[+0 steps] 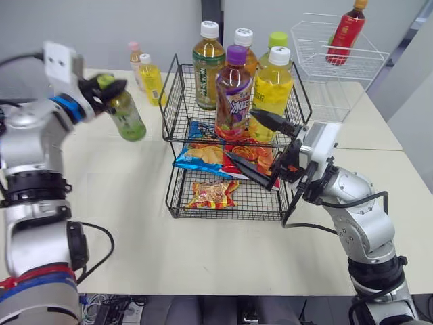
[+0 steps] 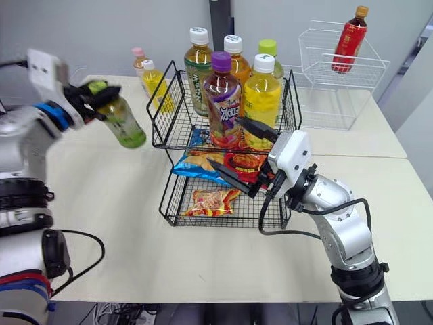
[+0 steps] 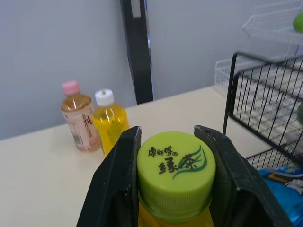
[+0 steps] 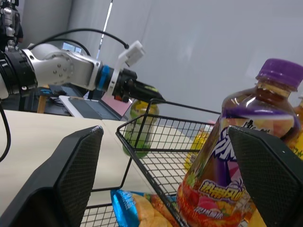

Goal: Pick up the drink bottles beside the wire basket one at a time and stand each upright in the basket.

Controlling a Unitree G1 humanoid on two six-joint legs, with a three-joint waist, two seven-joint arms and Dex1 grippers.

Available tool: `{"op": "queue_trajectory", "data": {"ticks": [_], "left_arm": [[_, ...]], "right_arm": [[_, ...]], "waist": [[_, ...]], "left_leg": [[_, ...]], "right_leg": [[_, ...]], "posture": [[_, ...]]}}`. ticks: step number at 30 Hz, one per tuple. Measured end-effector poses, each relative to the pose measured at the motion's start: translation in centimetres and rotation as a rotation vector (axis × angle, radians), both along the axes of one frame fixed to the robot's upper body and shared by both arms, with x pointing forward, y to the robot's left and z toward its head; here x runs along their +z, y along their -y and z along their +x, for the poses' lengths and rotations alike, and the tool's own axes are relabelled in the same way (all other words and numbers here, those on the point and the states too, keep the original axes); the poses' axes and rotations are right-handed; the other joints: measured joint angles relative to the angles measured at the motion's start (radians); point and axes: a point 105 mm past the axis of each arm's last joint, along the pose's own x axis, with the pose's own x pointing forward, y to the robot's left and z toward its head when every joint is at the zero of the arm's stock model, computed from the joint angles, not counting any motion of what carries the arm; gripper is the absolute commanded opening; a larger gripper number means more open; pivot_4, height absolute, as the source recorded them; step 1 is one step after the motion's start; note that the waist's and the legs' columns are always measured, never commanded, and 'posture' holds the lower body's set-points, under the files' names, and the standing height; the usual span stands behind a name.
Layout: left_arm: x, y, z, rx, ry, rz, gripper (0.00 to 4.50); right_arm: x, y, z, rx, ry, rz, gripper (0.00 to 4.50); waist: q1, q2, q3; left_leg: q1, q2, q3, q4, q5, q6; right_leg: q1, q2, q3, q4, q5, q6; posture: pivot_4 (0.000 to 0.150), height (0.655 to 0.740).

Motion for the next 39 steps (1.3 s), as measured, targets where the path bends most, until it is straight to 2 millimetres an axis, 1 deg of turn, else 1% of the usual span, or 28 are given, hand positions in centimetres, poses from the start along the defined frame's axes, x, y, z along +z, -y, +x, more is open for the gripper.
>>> {"op": "queue_trajectory", "data": {"ticks": [3,7,9,11,13,15,18,20,23,25,27,31,32,34,39], "left_arm": [[3.8,1.7,-1.2,-0.083,0.044,-0.027,1.37],[9.6,5.2,-3.6,-0.237,0.15,-0.046,1.37],[11.5,7.2,-4.6,-0.315,0.197,-0.048,1.37],[12.5,9.0,-5.3,-0.384,0.214,-0.048,1.37],[12.3,10.6,-5.3,-0.447,0.195,-0.051,1.37],[11.5,12.2,-4.9,-0.495,0.154,-0.042,1.37],[10.1,13.7,-4.5,-0.53,0.107,-0.02,1.37],[8.7,14.2,-4.5,-0.55,0.088,-0.005,1.37],[5.8,15.0,-3.8,-0.563,0.016,0.016,1.37],[4.3,15.3,-3.2,-0.556,-0.032,0.046,1.37],[3.6,15.6,-2.8,-0.542,-0.057,0.081,1.37],[3.4,15.7,-2.7,-0.535,-0.063,0.097,1.37],[3.3,15.7,-2.7,-0.537,-0.063,0.099,2.11],[3.4,15.7,-2.8,-0.542,-0.056,0.104,2.66],[3.9,14.9,-2.8,-0.519,-0.036,0.085,4.31]], "right_arm": [[0.2,0.0,-0.1,0.017,0.011,0.007,4.5],[0.8,-0.1,-0.3,0.03,0.053,0.033,4.5],[1.3,-0.1,-0.2,0.026,0.086,0.049,4.5],[1.7,-0.1,-0.3,0.018,0.124,0.054,4.5],[1.7,0.0,-0.1,0.001,0.145,0.052,4.5],[1.6,0.1,0.1,-0.009,0.148,0.056,4.5],[1.8,0.1,0.1,-0.025,0.159,0.068,4.5],[1.6,0.2,0.2,-0.037,0.158,0.069,4.5],[1.3,0.3,0.1,-0.054,0.148,0.074,4.5],[1.1,0.3,-0.1,-0.054,0.144,0.076,4.5],[1.3,0.3,-0.3,-0.058,0.15,0.082,4.5],[1.5,0.4,-0.4,-0.064,0.156,0.088,4.5],[1.5,0.4,-0.4,-0.066,0.155,0.088,4.5],[1.4,0.4,-0.3,-0.07,0.152,0.09,4.5],[1.2,0.6,-0.2,-0.083,0.144,0.093,4.5]], "waist": [[0.014,0.0,0.0],[0.019,0.0,0.0],[0.018,0.0,0.0],[0.017,0.0,0.0],[0.017,0.0,0.0],[0.015,0.001,0.0],[0.009,0.001,0.0],[0.004,0.001,0.0],[0.002,0.001,0.001],[0.002,0.001,0.001],[0.002,0.001,0.001],[0.0,0.001,0.001],[0.0,0.001,0.001],[0.0,0.001,0.001],[-0.003,0.001,0.001]], "left_leg": [[-0.002,0.0,-0.001,0.001,0.0,0.0],[-0.002,0.0,-0.002,0.001,0.0,0.0],[-0.002,0.0,-0.002,0.001,0.0,0.0],[-0.001,0.0,-0.002,0.001,0.0,0.0],[0.0,0.0,-0.001,0.001,0.0,0.0],[0.0,0.0,0.0,0.002,0.001,-0.001],[0.002,0.0,0.001,0.001,0.001,-0.001],[0.004,0.0,0.001,0.001,0.001,-0.002],[0.004,0.0,0.001,0.002,0.002,-0.003],[0.004,0.0,0.001,0.002,0.002,-0.003],[0.004,0.0,0.001,0.002,0.002,-0.003],[0.005,0.0,0.001,0.002,0.002,-0.003],[0.005,0.0,0.001,0.002,0.002,-0.003],[0.005,-0.001,0.002,0.002,0.002,-0.003],[0.007,-0.001,0.002,0.002,0.002,-0.003]], "right_leg": [[-0.001,0.0,-0.001,0.0,0.0,0.001],[-0.001,0.0,-0.001,0.0,0.0,0.001],[-0.001,0.0,-0.001,0.0,0.0,0.001],[0.0,0.0,-0.001,0.001,0.0,0.001],[0.0,0.0,-0.001,0.002,0.0,0.001],[0.0,0.0,0.0,0.004,0.0,0.001],[-0.001,0.0,0.002,0.007,0.0,0.0],[-0.001,0.0,0.003,0.008,-0.001,-0.001],[-0.001,0.0,0.003,0.01,-0.001,-0.001],[-0.001,0.0,0.003,0.011,-0.001,-0.001],[-0.001,0.0,0.003,0.012,-0.001,-0.001],[-0.001,0.0,0.004,0.013,-0.001,-0.001],[-0.001,0.0,0.004,0.013,-0.001,-0.001],[-0.001,0.0,0.004,0.013,-0.001,-0.001],[-0.001,0.0,0.005,0.014,-0.002,-0.001]], "posture": [[0.15,0.74],[0.15,0.74],[0.15,0.74],[0.15,0.74],[0.15,0.74],[0.15,0.74],[0.15,0.74],[0.15,0.74],[0.15,0.74],[0.15,0.74],[0.15,0.74],[0.15,0.74],[0.15,0.74],[0.15,0.74],[0.15,0.74]]}}
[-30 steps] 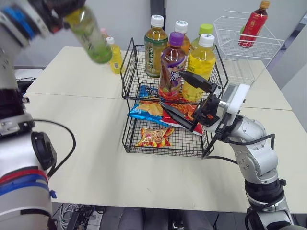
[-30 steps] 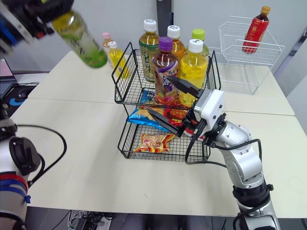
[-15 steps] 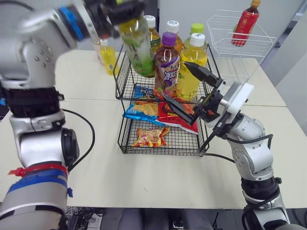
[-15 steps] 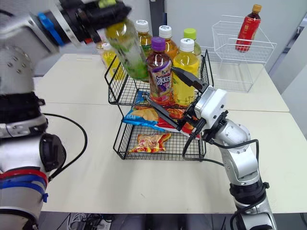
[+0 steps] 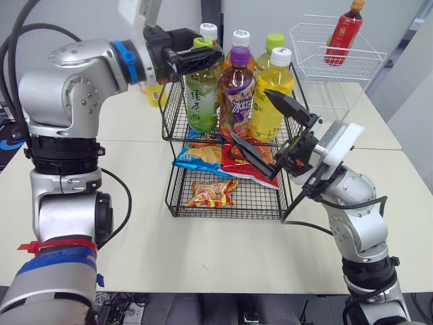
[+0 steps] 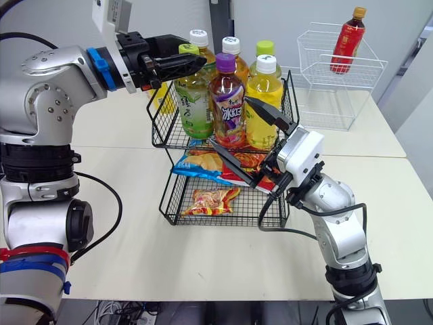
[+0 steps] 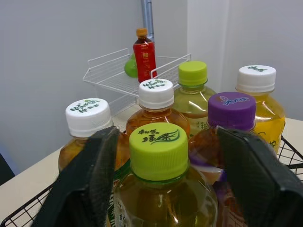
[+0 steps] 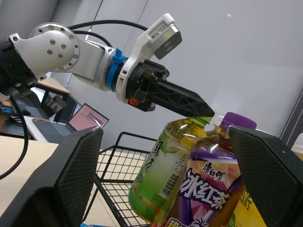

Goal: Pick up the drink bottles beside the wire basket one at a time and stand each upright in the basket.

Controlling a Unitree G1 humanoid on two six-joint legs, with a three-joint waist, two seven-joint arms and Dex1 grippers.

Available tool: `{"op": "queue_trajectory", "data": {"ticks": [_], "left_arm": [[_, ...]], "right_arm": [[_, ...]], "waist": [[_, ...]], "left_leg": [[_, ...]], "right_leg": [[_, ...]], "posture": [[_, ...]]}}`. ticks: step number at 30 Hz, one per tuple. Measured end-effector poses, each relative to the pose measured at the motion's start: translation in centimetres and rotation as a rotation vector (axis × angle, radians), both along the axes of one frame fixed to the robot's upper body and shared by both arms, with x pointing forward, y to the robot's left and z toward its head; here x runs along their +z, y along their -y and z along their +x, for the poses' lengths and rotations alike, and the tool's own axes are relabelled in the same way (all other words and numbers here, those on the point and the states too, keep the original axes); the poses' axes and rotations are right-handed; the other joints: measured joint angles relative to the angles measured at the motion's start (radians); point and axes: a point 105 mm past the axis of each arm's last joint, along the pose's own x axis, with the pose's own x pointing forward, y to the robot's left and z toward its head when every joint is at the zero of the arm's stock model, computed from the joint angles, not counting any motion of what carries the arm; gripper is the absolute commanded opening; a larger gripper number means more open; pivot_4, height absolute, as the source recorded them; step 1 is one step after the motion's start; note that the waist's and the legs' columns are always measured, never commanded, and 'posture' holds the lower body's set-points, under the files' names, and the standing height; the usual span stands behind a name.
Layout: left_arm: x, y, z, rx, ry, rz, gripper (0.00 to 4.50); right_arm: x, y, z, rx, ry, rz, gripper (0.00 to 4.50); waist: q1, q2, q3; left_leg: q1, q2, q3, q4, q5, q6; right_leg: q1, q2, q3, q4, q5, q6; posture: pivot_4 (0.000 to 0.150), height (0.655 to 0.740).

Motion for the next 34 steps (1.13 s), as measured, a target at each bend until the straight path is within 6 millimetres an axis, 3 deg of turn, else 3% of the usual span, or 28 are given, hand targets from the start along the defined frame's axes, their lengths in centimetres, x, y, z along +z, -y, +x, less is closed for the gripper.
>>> {"op": "queue_trajectory", "data": {"ticks": [4,8,13,18,20,23,27,29,34], "left_arm": [[1.4,-2.4,-0.6,0.054,0.038,-0.058,4.43],[1.5,-7.9,-1.5,0.203,0.066,-0.104,4.43],[-2.5,-16.5,-2.5,0.517,0.07,-0.029,4.43],[-10.0,-21.3,-3.7,0.643,-0.069,0.092,4.43],[-12.5,-22.7,-4.0,0.673,-0.119,0.124,4.43],[-14.3,-23.8,-4.3,0.689,-0.15,0.141,4.43],[-17.2,-24.0,-4.3,0.663,-0.199,0.163,4.43],[-19.0,-24.0,-4.2,0.643,-0.248,0.168,4.43],[-20.1,-23.4,-3.7,0.595,-0.279,0.166,4.43]], "right_arm": [[0.2,0.6,0.3,-0.026,-0.003,0.018,4.5],[2.4,3.7,1.2,-0.147,0.05,0.089,4.5],[4.1,9.6,3.8,-0.351,0.083,0.053,4.5],[3.1,16.5,7.4,-0.495,-0.023,-0.052,4.5],[1.8,18.7,8.6,-0.52,-0.117,-0.078,4.5],[-1.9,22.1,10.0,-0.573,-0.318,-0.126,4.5],[-11.9,24.0,9.0,-0.509,-0.684,-0.298,4.5],[-15.2,23.8,8.1,-0.451,-0.815,-0.319,4.5],[-15.6,23.8,7.7,-0.426,-0.841,-0.329,4.5]], "waist": [[-0.008,0.0,0.0],[-0.012,0.0,0.0],[-0.006,0.0,0.0],[0.002,0.0,0.0],[0.003,0.0,0.0],[0.005,0.0,0.0],[0.006,0.001,0.0],[0.004,0.003,0.001],[-0.012,0.004,0.002]], "left_leg": [[0.002,0.0,0.001,0.0,0.0,0.0],[0.005,0.0,0.002,-0.002,0.0,-0.001],[0.006,0.0,0.003,-0.002,0.0,0.0],[0.005,0.0,0.003,-0.002,-0.002,0.003],[0.005,0.001,0.004,-0.002,-0.003,0.004],[0.005,0.001,0.004,-0.003,-0.003,0.004],[0.005,0.001,0.004,-0.004,-0.003,0.005],[0.005,0.001,0.005,-0.003,-0.003,0.005],[0.007,0.002,0.005,-0.003,-0.002,0.005]], "right_leg": [[0.0,0.0,0.001,0.001,0.0,0.0],[0.001,0.0,0.003,0.002,0.0,0.0],[0.002,0.0,0.003,0.001,0.0,0.0],[0.003,-0.001,0.002,0.0,0.0,-0.001],[0.002,-0.001,0.002,0.0,0.0,-0.001],[0.002,-0.001,0.002,0.0,0.0,-0.001],[0.002,-0.001,0.002,0.0,0.0,-0.001],[0.002,-0.001,0.002,0.001,0.0,-0.001],[0.002,0.0,0.003,0.001,0.0,0.0]], "posture": [[0.15,0.74],[0.15,0.74],[0.15,0.74],[0.15,0.74],[0.15,0.74],[0.15,0.74],[0.15,0.74],[0.15,0.74],[0.15,0.74]]}}
